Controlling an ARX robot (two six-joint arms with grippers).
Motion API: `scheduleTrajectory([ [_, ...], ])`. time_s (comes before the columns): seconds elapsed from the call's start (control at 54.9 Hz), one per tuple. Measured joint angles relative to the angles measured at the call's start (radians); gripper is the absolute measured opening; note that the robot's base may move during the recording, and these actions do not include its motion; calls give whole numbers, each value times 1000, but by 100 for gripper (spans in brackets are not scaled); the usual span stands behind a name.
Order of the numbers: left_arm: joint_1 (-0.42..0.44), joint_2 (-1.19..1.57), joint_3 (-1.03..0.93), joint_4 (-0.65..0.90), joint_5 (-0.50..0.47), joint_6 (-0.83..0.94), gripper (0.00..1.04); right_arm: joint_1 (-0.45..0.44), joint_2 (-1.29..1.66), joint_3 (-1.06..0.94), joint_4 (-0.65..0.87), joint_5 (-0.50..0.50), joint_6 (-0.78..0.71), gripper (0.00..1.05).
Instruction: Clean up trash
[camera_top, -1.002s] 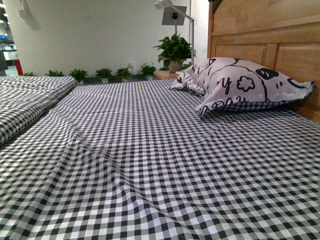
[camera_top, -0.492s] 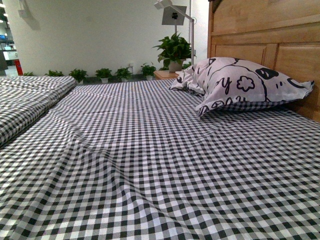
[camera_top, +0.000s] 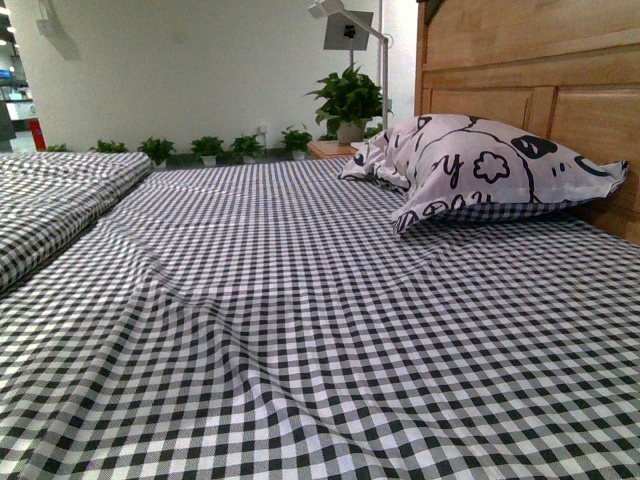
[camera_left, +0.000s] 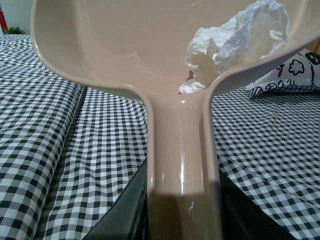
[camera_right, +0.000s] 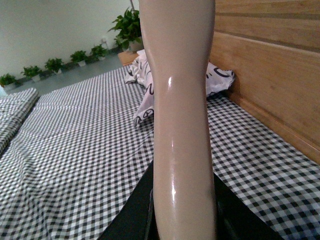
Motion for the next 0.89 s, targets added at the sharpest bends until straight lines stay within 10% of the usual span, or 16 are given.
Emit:
scheduleTrajectory([
  [0.893, 0, 0, 0, 0, 0, -3, 28, 0, 0, 0, 0, 0, -6, 19],
])
